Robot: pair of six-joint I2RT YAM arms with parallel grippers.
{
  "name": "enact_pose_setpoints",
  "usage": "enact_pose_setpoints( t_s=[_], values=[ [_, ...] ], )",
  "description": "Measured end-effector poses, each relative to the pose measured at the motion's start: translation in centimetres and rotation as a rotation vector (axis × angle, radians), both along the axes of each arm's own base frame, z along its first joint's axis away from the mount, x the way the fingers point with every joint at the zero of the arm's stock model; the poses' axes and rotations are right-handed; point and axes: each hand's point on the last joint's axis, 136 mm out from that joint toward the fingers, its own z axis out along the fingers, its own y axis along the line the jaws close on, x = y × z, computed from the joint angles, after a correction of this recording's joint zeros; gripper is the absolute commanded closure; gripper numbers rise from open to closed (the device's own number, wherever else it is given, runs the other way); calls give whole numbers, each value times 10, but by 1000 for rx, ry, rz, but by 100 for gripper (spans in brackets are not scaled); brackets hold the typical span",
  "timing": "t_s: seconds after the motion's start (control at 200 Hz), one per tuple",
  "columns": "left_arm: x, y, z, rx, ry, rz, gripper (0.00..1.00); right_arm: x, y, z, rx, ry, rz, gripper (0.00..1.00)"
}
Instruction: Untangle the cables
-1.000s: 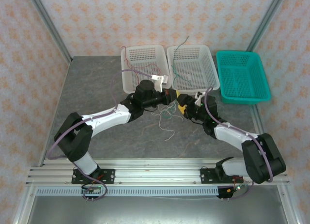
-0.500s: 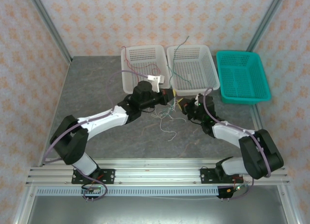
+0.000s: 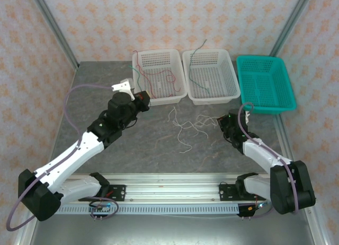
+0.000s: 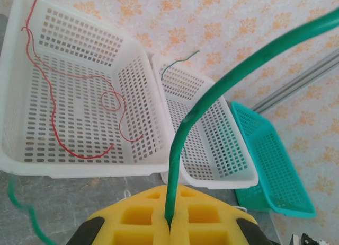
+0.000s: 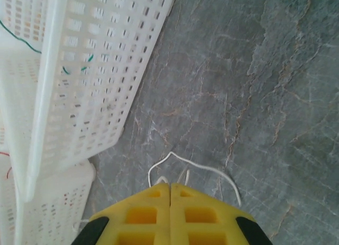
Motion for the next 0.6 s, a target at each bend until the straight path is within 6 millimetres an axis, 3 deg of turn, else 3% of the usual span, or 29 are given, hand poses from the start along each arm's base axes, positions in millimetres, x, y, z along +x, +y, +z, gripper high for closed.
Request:
enact_pose_setpoints(
  t_s=[0.035,0.055,0.09,0.15,0.19,0.275,0.365,0.46,0.6],
  values=[
    [1,-3,-6,3,12,-12,100,0,4,0,-3,-3,29,100],
    [2,-5,-9,4,18,-20,100,0,6,0,-10,-7,48,95],
    [4,-10,-16,8,35,-37,100,-1,11,2,-24,-16,82,78],
    [7,-18,-27,14,61,-67,100,-4,21,7,-70,-37,157,37],
    [8,-22,-34,22,78,-81,100,-7,28,14,-110,-53,210,27],
    [8,-26,-39,35,89,-107,100,-10,42,43,-206,-144,315,21],
    [7,-29,-34,45,74,-131,100,-11,42,79,-301,-277,363,15],
    [6,-35,-21,49,45,-171,100,-17,45,109,-403,-410,426,16],
    [-1,-56,10,47,-32,-313,100,-23,73,142,-493,-586,570,20]
  ],
)
